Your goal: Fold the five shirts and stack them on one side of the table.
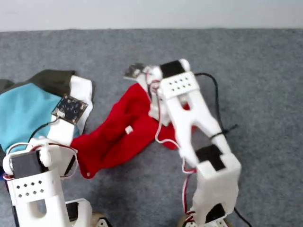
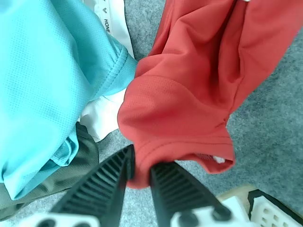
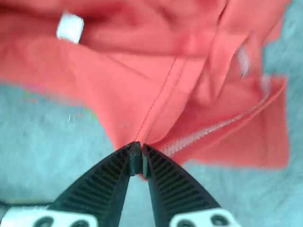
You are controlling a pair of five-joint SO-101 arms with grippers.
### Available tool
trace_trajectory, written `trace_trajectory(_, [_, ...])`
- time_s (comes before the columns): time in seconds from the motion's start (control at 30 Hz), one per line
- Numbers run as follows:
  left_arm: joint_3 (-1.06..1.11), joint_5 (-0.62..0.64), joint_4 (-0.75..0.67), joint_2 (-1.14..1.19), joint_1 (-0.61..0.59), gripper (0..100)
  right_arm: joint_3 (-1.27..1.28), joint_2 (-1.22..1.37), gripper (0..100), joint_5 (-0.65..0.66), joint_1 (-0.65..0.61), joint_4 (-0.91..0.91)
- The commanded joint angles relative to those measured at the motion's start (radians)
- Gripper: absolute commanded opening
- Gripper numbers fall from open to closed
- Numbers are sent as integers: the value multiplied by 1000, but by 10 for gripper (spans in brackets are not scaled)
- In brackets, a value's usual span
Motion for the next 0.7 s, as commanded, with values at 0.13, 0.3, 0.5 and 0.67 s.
trace_trajectory(0.13, [-13,-6,-26,-9,-3,15,387,-429,10,48,125,42])
trace_trajectory(0.3, [-31,-6,-18,-28,-3,15,629,-700,10,74,173,41])
trace_trajectory(0.5, [-93,-9,11,-181,57,15,887,-1017,13,75,183,42])
trace_trajectory(0.67, [-30,-6,40,-258,169,15,970,-1188,187,68,182,42])
